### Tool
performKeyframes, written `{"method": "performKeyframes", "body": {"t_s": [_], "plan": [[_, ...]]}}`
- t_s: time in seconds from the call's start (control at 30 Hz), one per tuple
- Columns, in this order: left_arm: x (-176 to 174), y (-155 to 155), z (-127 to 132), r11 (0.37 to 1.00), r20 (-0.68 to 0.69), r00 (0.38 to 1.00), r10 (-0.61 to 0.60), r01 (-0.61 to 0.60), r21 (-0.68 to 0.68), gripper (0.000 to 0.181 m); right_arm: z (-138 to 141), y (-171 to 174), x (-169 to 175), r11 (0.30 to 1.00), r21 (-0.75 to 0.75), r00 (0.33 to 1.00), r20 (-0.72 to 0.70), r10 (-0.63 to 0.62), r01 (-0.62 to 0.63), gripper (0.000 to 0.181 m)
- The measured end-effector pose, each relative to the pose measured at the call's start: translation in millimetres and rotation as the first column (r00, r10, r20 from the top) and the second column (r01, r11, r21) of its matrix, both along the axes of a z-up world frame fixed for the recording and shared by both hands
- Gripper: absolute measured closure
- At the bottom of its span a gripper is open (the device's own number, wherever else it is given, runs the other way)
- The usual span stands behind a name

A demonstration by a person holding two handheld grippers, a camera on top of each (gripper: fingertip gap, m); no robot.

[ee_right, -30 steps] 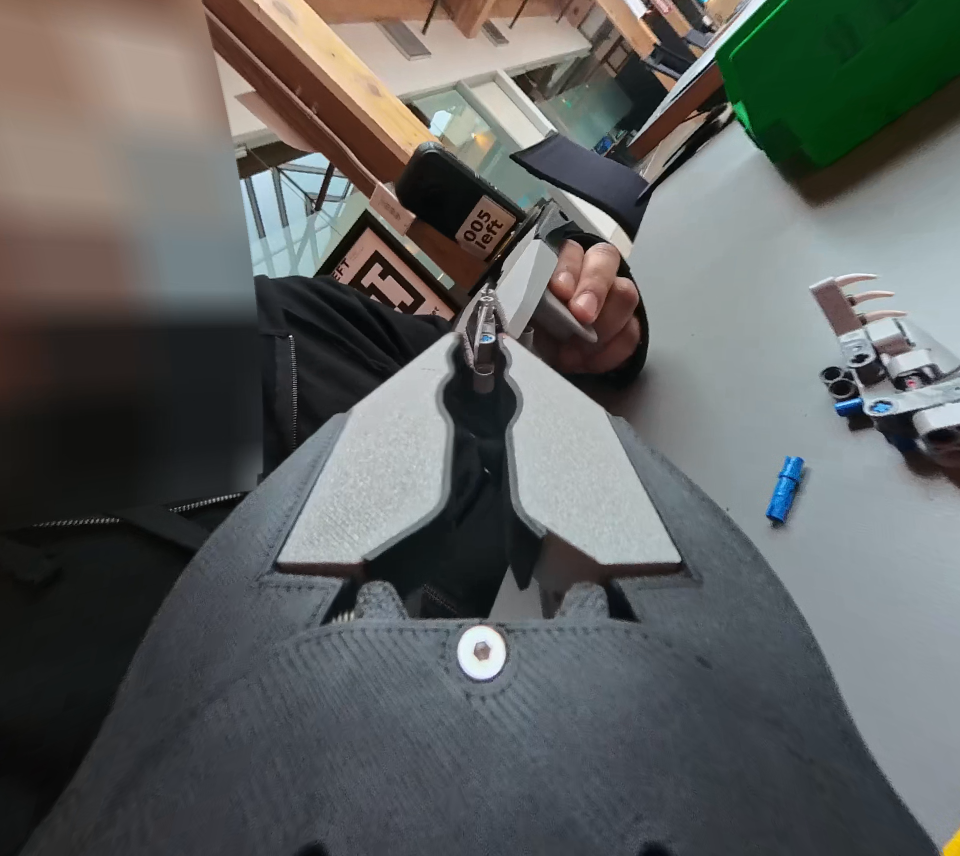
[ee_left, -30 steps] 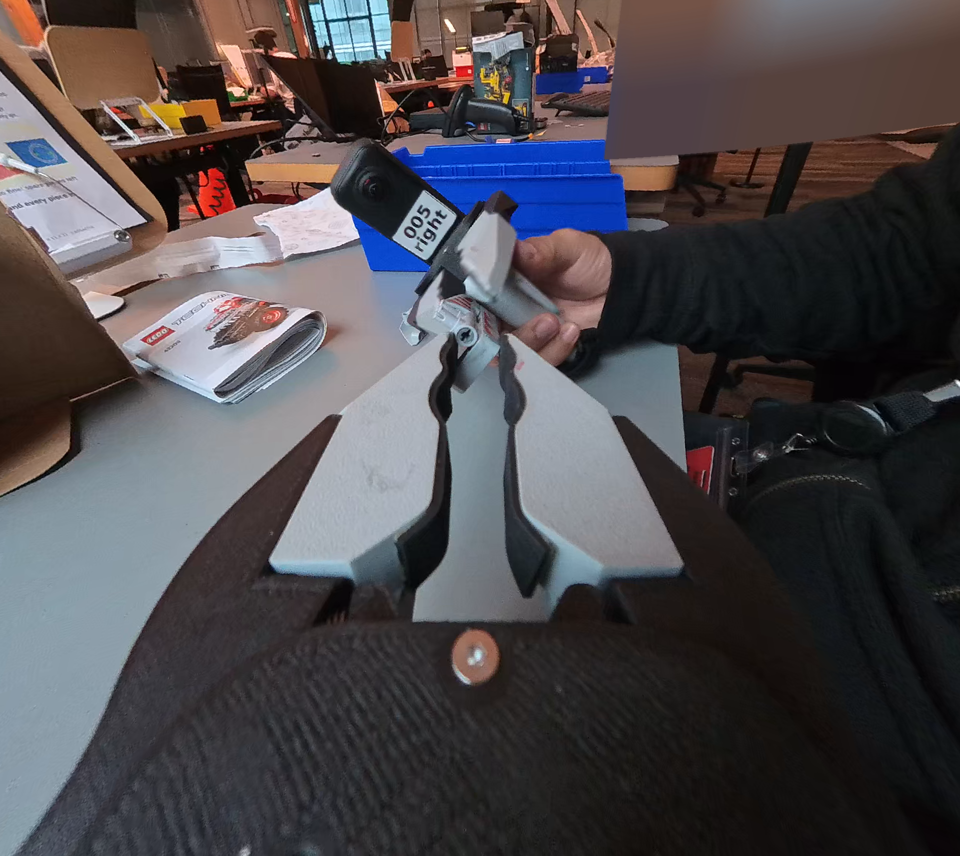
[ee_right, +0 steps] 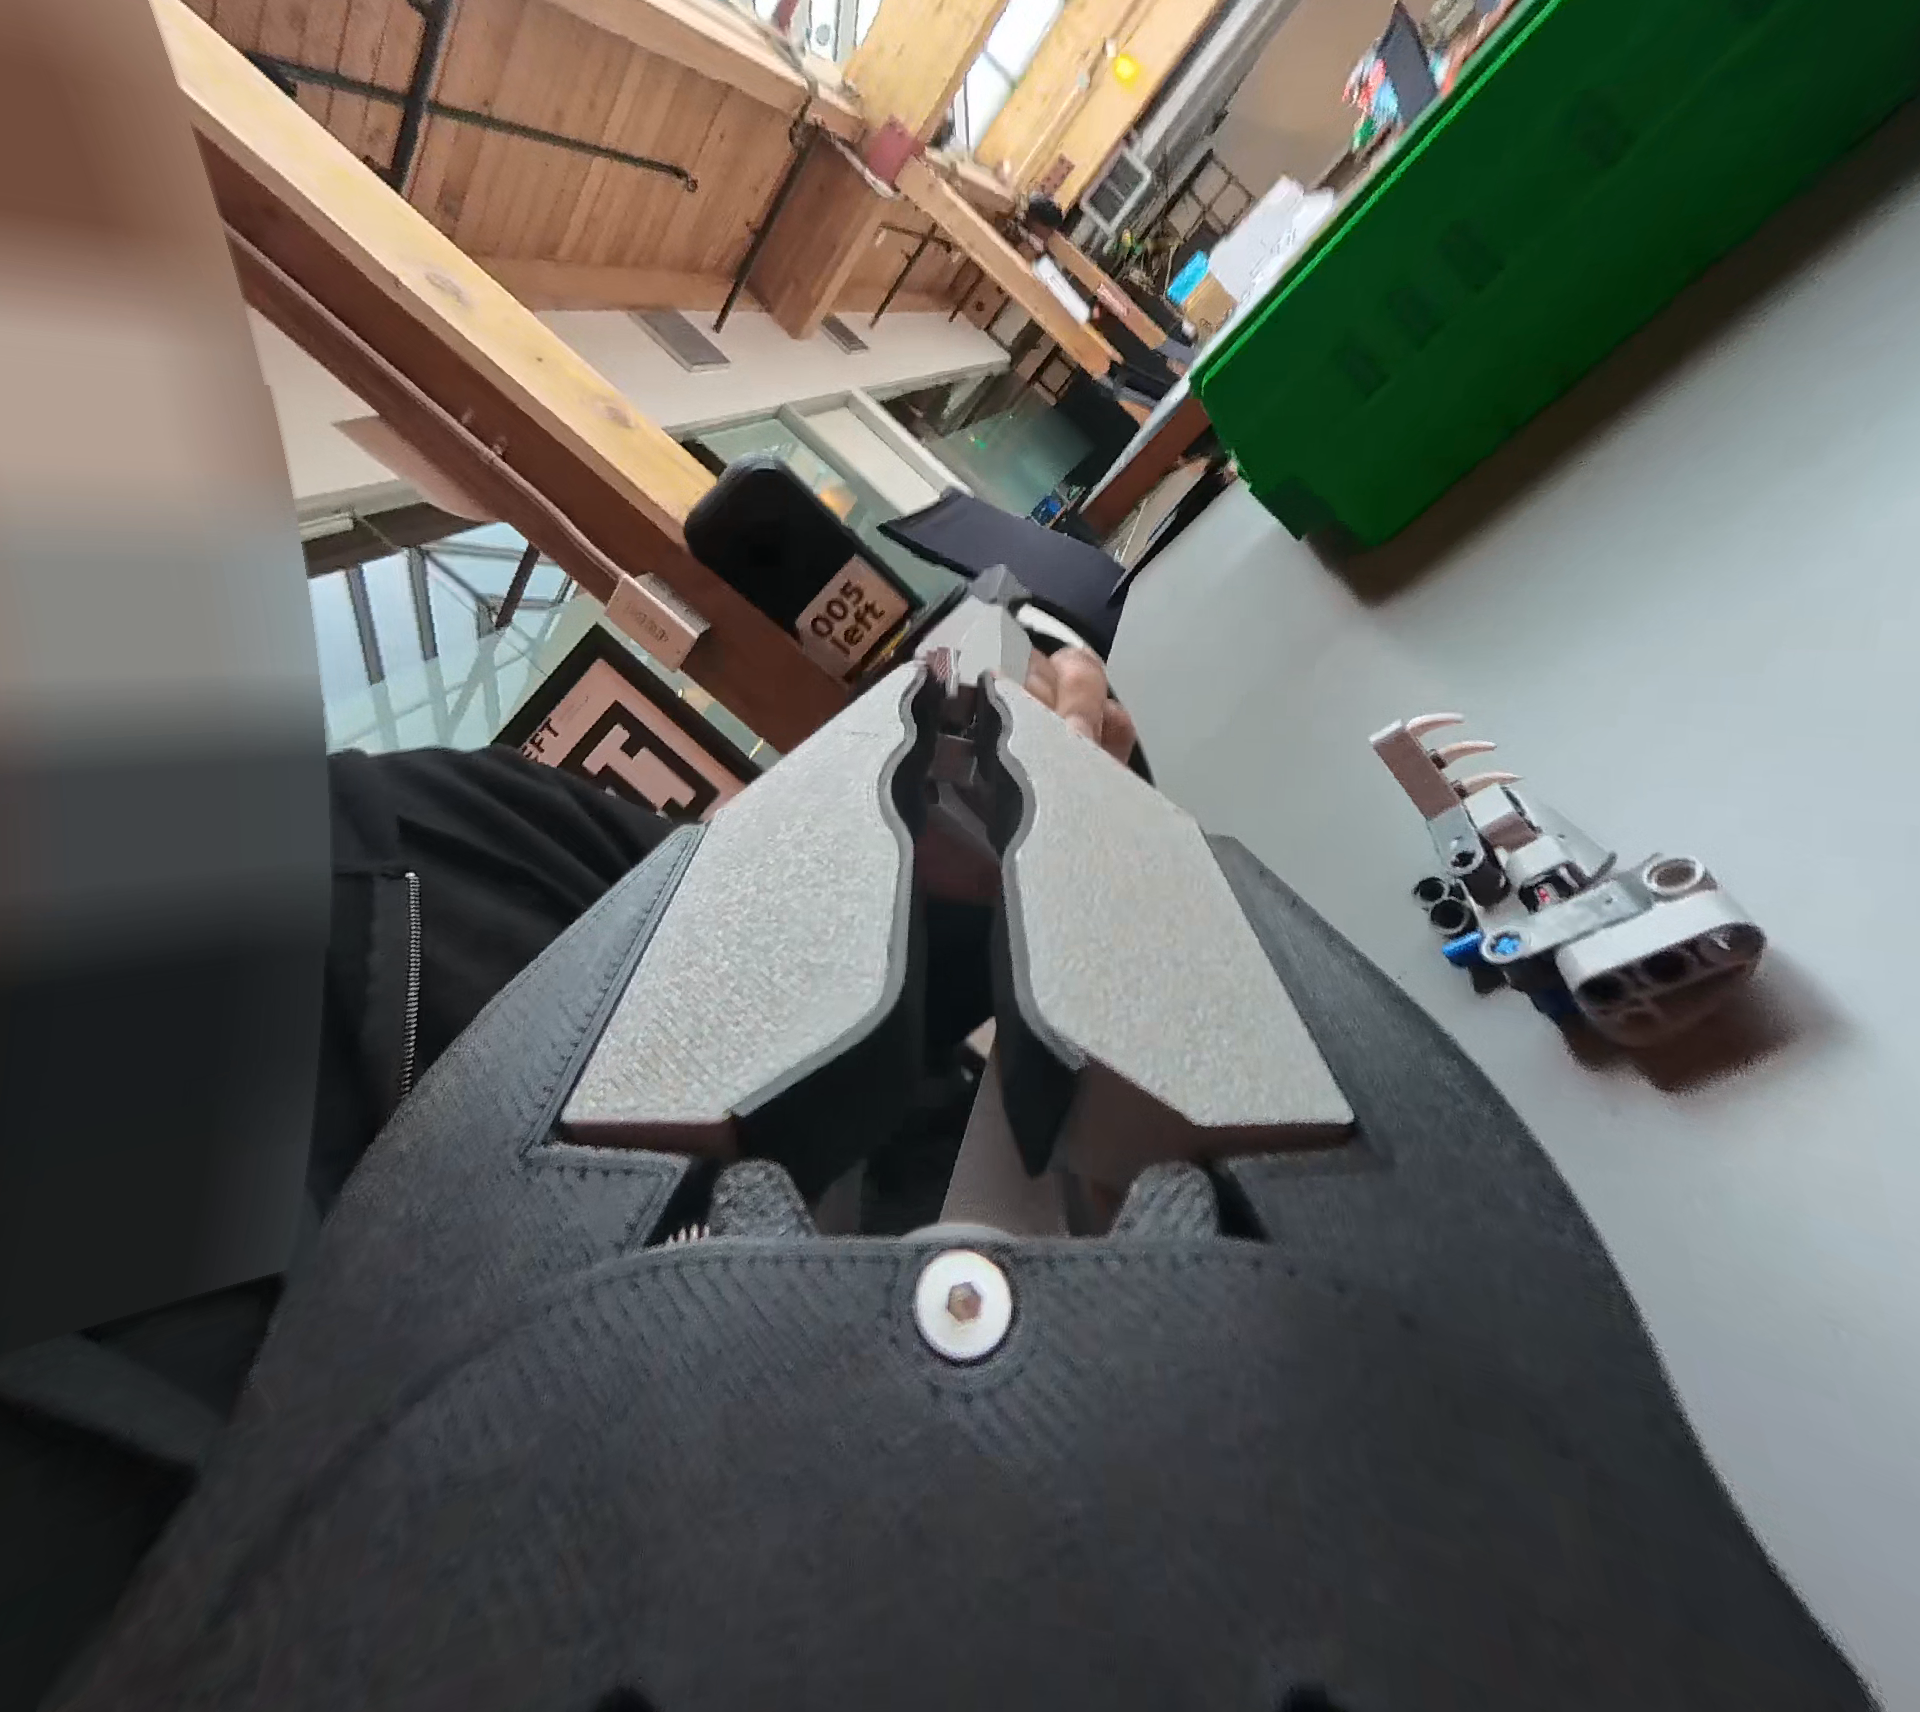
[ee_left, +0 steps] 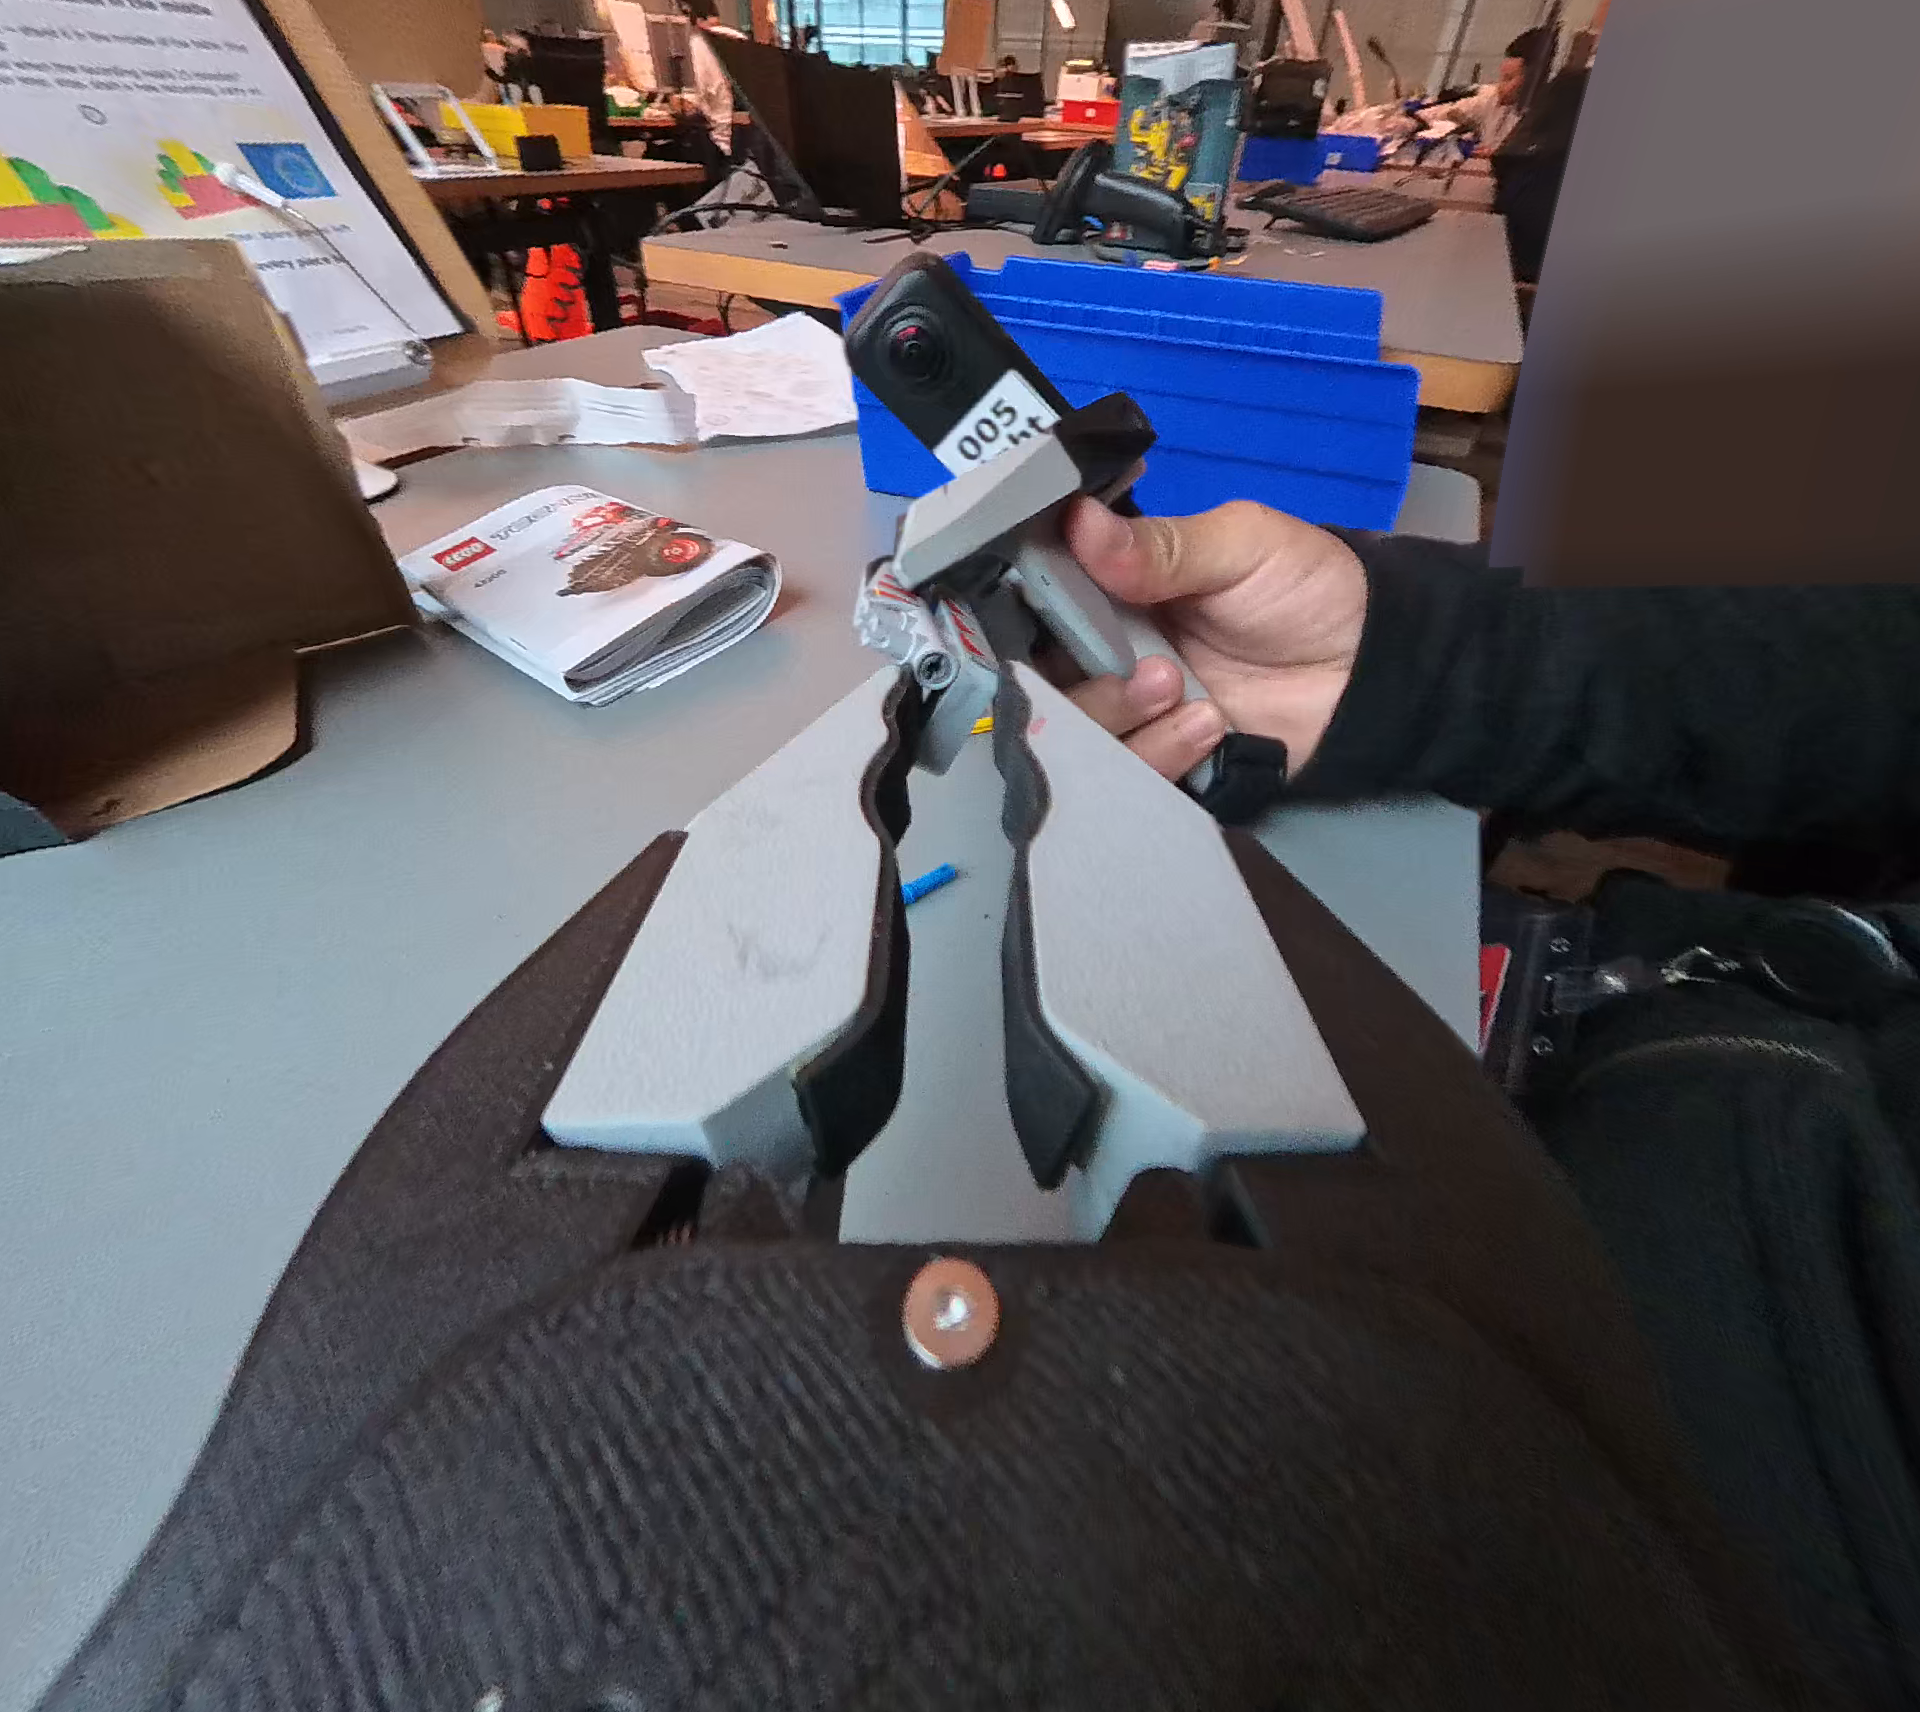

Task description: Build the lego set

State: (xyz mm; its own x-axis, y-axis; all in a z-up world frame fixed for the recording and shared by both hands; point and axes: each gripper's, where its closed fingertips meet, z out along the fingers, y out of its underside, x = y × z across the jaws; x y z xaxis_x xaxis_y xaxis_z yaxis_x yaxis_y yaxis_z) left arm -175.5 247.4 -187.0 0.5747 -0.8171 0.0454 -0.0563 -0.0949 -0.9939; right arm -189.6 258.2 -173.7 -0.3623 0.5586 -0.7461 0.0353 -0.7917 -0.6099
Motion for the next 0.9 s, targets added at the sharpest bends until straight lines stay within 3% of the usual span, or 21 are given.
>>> {"method": "performKeyframes", "body": {"t_s": [0.13, 0.37, 0.73, 0.8, 0.9], "plan": [[1.3, -9.6, -0.6, 0.995, 0.0, 0.995, -0.096, 0.096, -0.009, 0.169, -3.1, -13.3, 5.9, 0.986, 0.057, 0.986, 0.076, 0.151, -0.155, 0.177], [7.6, -16.7, -6.4, 0.984, -0.039, 0.984, -0.175, 0.174, -0.029, 0.169, -12.1, -21.2, 14.3, 0.955, 0.133, 0.956, 0.161, 0.245, -0.267, 0.177], [6.6, -13.0, 0.5, 0.992, 0.019, 0.992, -0.127, 0.127, -0.021, 0.169, -4.1, -11.4, 22.9, 0.952, 0.157, 0.96, 0.137, 0.244, -0.264, 0.181], [6.5, -12.8, 0.5, 0.992, 0.016, 0.992, -0.123, 0.123, -0.017, 0.169, -5.7, -11.6, 21.9, 0.951, 0.152, 0.958, 0.143, 0.248, -0.269, 0.17], [7.2, -13.0, 0.1, 0.993, 0.007, 0.993, -0.119, 0.119, -0.011, 0.169, -9.3, -14.3, 19.2, 0.948, 0.152, 0.953, 0.162, 0.256, -0.281, 0.172]]}}
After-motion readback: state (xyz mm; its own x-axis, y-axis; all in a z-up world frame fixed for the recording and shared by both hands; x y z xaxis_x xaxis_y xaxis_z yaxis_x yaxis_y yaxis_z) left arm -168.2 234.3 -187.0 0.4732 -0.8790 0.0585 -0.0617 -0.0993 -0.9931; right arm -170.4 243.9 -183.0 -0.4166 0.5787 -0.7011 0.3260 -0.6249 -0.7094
